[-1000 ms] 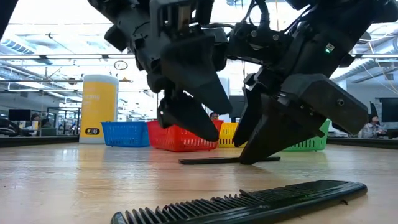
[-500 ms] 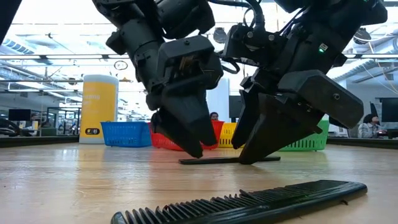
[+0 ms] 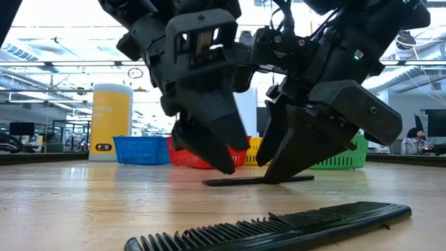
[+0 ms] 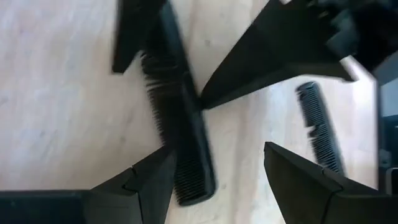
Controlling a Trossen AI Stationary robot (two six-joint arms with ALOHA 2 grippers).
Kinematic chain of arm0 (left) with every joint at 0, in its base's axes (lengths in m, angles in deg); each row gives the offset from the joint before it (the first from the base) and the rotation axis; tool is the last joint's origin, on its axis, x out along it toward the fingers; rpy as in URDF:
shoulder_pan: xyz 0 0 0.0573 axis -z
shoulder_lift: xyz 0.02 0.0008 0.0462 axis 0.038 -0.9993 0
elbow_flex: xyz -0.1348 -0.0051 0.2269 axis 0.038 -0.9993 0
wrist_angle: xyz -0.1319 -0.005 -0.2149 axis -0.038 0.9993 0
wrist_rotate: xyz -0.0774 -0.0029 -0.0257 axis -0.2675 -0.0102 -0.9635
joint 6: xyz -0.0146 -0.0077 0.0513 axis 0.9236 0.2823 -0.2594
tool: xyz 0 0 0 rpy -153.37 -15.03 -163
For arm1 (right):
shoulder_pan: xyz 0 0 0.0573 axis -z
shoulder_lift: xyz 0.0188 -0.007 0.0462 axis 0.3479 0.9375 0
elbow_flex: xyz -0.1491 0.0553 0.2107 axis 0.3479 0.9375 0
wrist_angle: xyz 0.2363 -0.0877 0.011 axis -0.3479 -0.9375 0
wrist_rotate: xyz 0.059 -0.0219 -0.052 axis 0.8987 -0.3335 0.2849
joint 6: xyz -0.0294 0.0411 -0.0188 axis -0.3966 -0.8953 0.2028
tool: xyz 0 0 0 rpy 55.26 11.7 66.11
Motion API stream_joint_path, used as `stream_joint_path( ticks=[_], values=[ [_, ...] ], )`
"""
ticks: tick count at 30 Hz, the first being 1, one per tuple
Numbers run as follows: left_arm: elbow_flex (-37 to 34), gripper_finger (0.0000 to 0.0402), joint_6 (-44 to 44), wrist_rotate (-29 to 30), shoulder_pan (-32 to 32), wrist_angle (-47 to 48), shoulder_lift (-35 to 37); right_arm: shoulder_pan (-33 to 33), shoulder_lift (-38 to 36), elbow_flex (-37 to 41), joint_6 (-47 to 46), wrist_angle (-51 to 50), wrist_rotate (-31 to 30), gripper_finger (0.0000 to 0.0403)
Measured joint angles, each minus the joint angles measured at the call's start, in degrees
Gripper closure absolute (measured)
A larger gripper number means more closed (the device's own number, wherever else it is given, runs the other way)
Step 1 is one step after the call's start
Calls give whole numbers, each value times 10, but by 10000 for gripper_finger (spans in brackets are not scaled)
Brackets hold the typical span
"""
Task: Pick & Place Travel size toiletries
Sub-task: Put the black comb into the blue bin
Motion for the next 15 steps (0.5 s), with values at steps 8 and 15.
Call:
stream_joint_path(
  ticks=[8,15],
  values=[
    [0,158,-4,-41,-1,-68,0,5,0,0,-2,0,1,140],
    [0,158,6,4,0,-4,0,5,0,0,-2,0,1,140]
  ],
)
